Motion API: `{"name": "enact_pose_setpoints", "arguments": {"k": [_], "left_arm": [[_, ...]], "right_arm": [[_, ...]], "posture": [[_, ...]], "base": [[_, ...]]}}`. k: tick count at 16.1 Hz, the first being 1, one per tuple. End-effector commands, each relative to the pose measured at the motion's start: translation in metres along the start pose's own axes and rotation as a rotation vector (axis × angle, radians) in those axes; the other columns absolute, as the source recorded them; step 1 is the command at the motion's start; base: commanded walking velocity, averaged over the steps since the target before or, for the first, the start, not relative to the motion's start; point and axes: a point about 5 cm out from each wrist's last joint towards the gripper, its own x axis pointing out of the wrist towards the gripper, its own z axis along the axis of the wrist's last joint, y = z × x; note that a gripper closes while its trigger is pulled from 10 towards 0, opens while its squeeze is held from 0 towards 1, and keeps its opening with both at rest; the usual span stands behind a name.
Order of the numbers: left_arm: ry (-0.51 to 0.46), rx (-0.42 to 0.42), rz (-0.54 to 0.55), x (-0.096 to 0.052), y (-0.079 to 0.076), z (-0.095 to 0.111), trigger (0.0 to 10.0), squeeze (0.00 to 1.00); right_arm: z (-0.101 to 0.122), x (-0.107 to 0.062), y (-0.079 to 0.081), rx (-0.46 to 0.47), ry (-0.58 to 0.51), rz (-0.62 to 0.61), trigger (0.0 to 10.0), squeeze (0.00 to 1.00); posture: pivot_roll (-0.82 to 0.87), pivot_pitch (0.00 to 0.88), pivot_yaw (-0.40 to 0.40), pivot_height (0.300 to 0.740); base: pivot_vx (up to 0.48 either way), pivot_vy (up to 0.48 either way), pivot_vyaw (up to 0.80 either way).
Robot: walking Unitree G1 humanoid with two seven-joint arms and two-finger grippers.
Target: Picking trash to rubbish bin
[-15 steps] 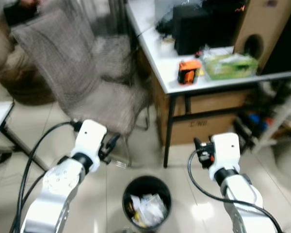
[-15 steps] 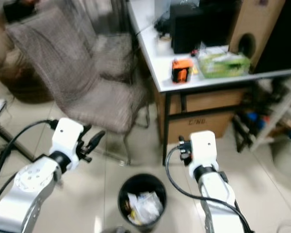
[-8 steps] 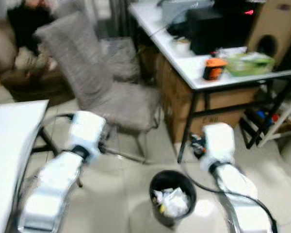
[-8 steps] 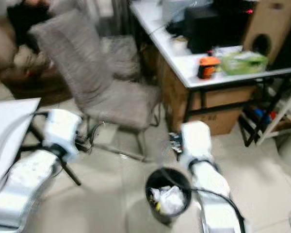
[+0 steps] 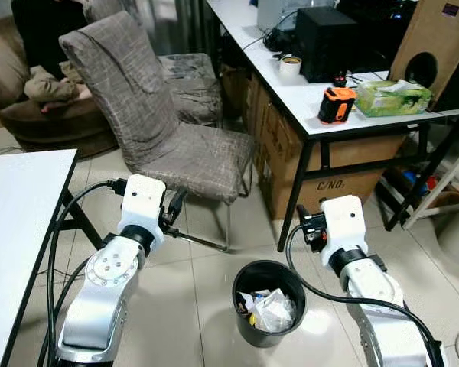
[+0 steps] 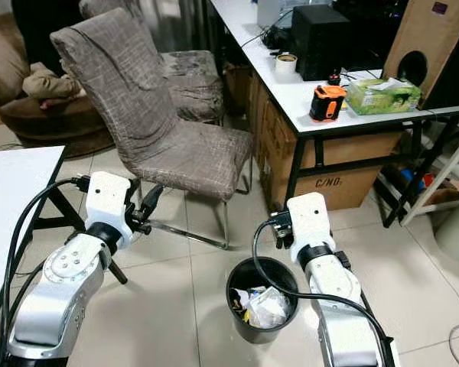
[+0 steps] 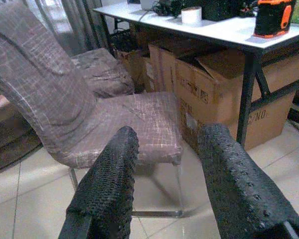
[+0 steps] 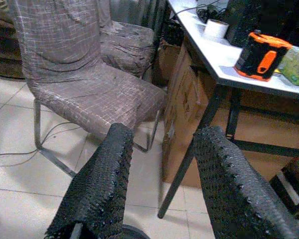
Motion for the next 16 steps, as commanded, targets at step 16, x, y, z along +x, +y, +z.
{"name": "enact_pose_setpoints", "arguments": {"k": [16], "left_arm": [[-0.030, 0.057, 0.006, -0.001, 0.012, 0.013, 10.0, 0.00]], "right_arm": [[0.005, 0.005, 0.011, -0.016, -0.038, 0.073, 10.0, 0.00]], "posture": [[-0.04, 0.000, 0.026, 0.740]], "base": [[-0.158, 0.000, 0.16]]}}
